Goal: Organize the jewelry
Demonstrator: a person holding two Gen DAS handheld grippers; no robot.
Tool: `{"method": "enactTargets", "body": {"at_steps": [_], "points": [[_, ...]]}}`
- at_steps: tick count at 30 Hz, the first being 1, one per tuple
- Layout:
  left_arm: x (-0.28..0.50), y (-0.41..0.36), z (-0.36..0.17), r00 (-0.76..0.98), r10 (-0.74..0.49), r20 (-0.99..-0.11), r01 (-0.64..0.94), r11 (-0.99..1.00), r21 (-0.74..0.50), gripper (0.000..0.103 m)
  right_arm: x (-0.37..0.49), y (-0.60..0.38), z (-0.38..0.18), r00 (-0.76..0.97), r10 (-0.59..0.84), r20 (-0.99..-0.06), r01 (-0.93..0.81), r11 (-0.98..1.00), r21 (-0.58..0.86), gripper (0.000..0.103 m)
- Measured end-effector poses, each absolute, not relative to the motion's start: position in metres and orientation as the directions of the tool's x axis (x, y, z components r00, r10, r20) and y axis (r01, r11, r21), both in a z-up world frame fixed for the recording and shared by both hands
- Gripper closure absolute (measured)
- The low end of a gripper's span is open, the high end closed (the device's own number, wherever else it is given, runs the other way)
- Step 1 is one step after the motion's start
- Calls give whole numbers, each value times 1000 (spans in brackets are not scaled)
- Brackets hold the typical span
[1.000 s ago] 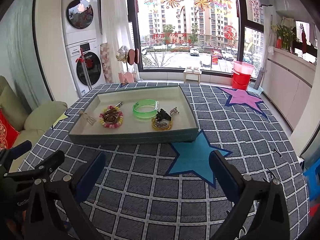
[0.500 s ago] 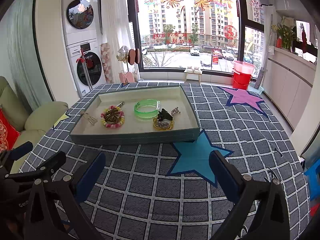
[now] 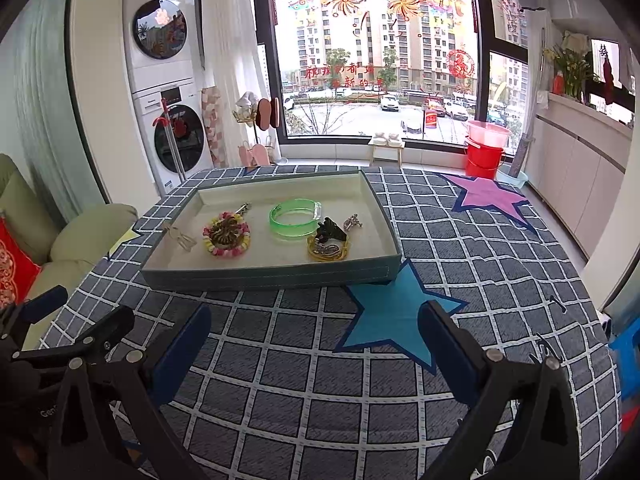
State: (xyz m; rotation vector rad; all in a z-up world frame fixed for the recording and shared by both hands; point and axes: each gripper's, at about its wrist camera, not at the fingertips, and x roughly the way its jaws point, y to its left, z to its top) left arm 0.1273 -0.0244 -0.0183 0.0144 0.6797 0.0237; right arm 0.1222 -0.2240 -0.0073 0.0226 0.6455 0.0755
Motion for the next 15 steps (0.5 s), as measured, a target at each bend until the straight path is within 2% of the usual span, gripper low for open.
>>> {"method": "enactTargets", "body": {"at_steps": [15], "points": [[127, -25, -18, 777, 26, -629, -16, 1000, 20, 0, 122, -221, -7, 796, 79, -600, -65, 997, 46, 0]]}}
